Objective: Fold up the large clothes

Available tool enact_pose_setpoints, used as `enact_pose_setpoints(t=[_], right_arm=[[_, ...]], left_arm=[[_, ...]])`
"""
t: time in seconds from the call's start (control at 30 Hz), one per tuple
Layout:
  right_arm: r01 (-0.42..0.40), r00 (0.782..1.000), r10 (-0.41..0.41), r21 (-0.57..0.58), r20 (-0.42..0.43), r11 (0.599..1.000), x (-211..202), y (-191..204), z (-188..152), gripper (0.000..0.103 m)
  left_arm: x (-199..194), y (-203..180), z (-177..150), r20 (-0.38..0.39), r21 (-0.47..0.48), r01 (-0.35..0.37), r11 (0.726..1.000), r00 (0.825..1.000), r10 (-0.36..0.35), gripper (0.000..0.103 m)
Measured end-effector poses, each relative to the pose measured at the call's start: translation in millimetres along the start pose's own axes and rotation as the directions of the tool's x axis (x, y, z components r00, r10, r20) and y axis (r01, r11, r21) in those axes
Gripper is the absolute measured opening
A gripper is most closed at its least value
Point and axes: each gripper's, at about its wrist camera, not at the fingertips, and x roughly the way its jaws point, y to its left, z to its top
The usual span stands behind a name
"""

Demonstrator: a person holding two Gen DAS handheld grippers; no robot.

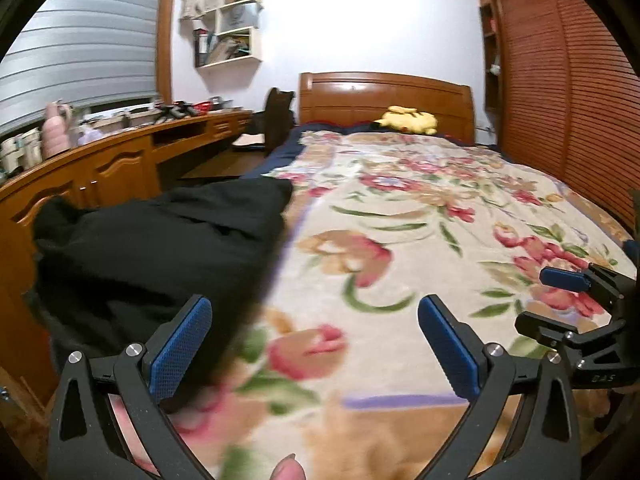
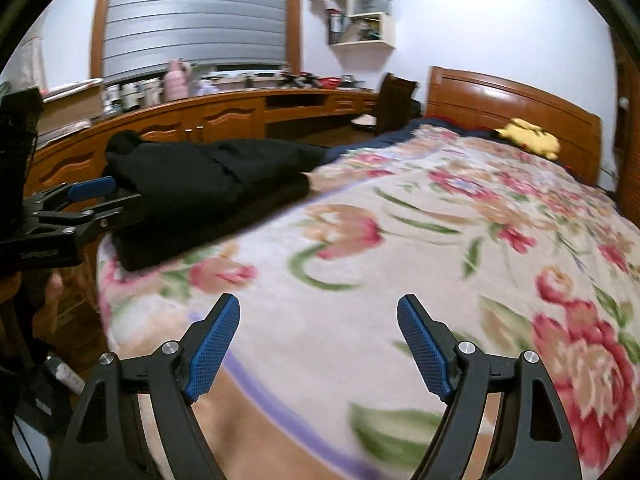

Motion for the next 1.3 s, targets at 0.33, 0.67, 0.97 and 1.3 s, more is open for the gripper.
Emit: enact_pose_setpoints(t=[0.33,0.67,0.97,1.3], right_arm=[[0.137,0.990,-0.139,0.112,0.016,0.984,-53,-52,-25,0.083],[0.291,0.955,-0.298,0.170,0.012,0.941,-97,-92,-48,0.083],[0.386,0.919,-0.394,0.211,0.000,0.898,-129,-118,-60,0.083],[0.400,0.902,-0.427,0.255,0.059,0.880,-168,-119,-69,0.083]], left_arm=[[23,-79,6,-0.007,0.051,0.126,0.991,0.992,-0.125,0.103],[34,-169,18,-0.016,0.109,0.233,0.966,0.972,-0.233,0.103],[31,-221,33,-0.003,0.119,0.302,0.946,0.953,-0.303,0.103],[13,-229,30,0.048,0.115,0.313,0.943,0.946,-0.320,0.103]])
